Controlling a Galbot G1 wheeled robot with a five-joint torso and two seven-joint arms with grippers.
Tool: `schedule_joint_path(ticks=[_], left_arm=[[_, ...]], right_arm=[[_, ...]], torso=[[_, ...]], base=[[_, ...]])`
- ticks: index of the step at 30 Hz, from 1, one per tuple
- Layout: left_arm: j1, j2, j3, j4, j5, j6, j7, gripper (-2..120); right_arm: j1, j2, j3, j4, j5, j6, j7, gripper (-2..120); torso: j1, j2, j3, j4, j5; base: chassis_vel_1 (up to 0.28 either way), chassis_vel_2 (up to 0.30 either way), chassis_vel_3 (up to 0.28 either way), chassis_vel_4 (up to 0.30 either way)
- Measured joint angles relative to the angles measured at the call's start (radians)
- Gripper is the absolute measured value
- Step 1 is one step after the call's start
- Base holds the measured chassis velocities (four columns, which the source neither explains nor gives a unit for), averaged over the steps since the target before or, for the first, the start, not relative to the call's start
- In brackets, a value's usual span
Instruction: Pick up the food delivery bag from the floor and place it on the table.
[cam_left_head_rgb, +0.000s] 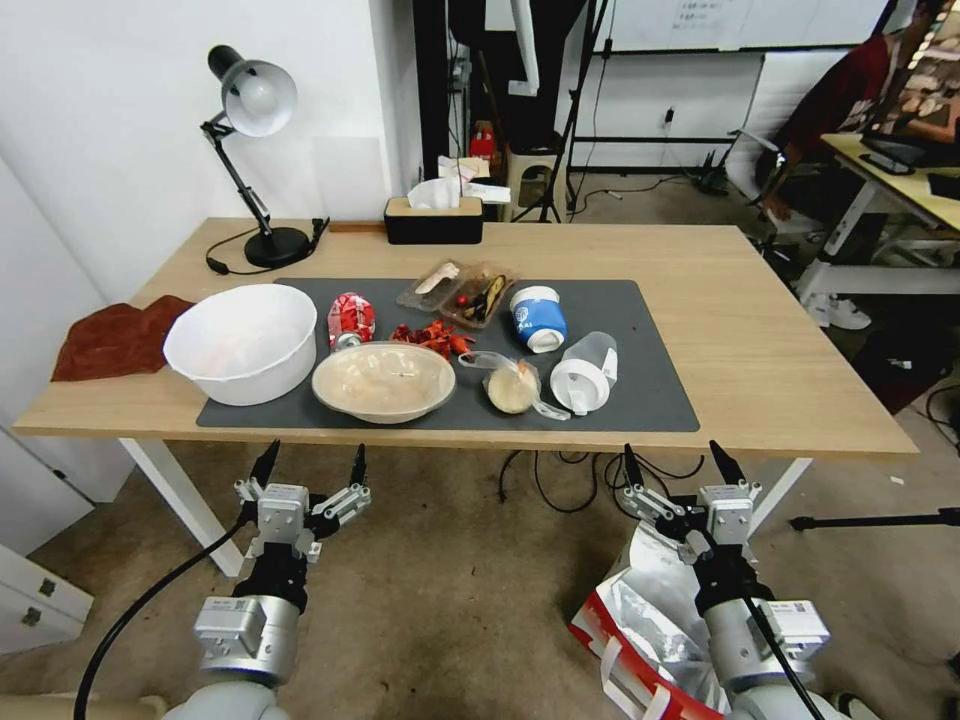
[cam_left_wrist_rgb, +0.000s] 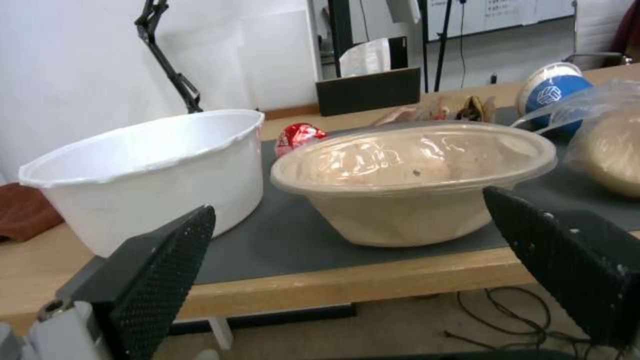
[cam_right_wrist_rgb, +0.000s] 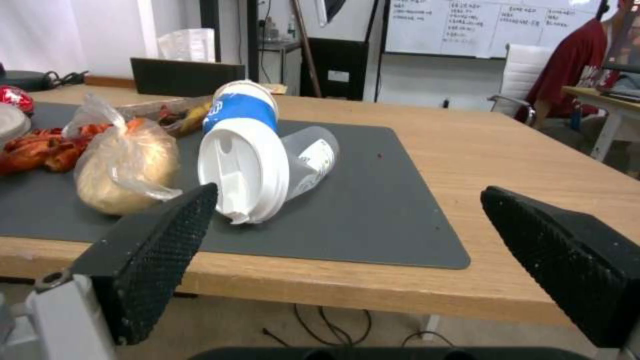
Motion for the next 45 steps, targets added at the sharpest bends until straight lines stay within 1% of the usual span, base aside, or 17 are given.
schedule_joint_path(ticks=[41,44,45], left_arm=[[0.000,0.000,0.000,0.000,0.000,0.000,0.000,100],[-0.010,0.004,0.000,0.005,-0.010,0.004,-0.002,100],[-0.027,0.012,0.000,0.018,-0.027,0.013,-0.009,100]], right_arm=[[0.000,0.000,0.000,0.000,0.000,0.000,0.000,100],[0.002,-0.002,0.003,0.000,0.006,-0.008,-0.010,100],[0.005,-0.005,0.010,0.000,0.015,-0.020,-0.024,100]], torso=[[0.000,0.000,0.000,0.0000,0.0000],[0.000,0.000,0.000,0.0002,0.0002],[0.000,0.000,0.000,0.0004,0.0003]], base=[[0.000,0.000,0.000,0.000],[0.000,0.000,0.000,0.000],[0.000,0.000,0.000,0.000]])
